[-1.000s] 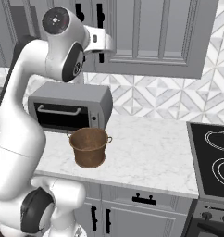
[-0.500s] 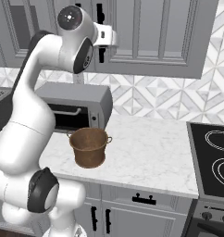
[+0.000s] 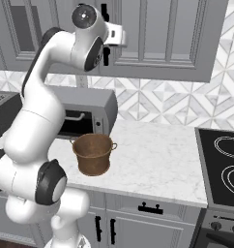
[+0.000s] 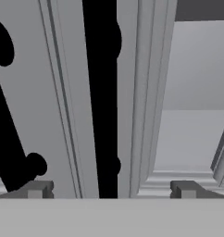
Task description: Open the cabinet, pick up the bread from the cabinet and place it in the basket. Then move the basket to the dining counter.
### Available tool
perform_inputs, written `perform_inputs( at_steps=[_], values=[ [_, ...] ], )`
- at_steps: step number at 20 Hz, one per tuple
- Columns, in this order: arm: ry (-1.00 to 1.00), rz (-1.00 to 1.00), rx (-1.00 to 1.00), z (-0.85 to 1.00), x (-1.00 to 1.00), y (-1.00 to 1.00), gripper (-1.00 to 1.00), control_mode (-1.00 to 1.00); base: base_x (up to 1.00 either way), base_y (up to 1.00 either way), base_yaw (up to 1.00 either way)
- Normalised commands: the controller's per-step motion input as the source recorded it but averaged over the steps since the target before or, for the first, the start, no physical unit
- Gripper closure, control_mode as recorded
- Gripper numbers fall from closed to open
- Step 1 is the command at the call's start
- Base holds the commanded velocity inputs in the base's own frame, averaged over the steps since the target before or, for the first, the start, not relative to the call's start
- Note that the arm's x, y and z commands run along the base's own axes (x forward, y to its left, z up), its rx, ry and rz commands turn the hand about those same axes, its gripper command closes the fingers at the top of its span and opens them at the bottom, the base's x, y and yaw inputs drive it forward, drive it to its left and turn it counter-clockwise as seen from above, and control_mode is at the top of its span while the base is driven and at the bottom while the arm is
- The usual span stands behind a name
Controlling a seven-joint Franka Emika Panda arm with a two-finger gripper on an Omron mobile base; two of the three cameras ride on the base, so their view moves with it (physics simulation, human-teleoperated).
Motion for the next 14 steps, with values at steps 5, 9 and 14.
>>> perform_inputs(
  at_steps=[5,9,14],
  values=[
    [0.00,0.00,0.00,0.00,0.53,0.00,-1.00,-1.00,0.00,0.00,0.00],
    [0.00,0.01,0.00,0.00,0.42,0.00,-1.00,-1.00,0.00,0.00,0.00],
    [0.00,0.02,0.00,-0.01,0.43,0.00,1.00,-1.00,0.00,0.00,0.00]
  ],
)
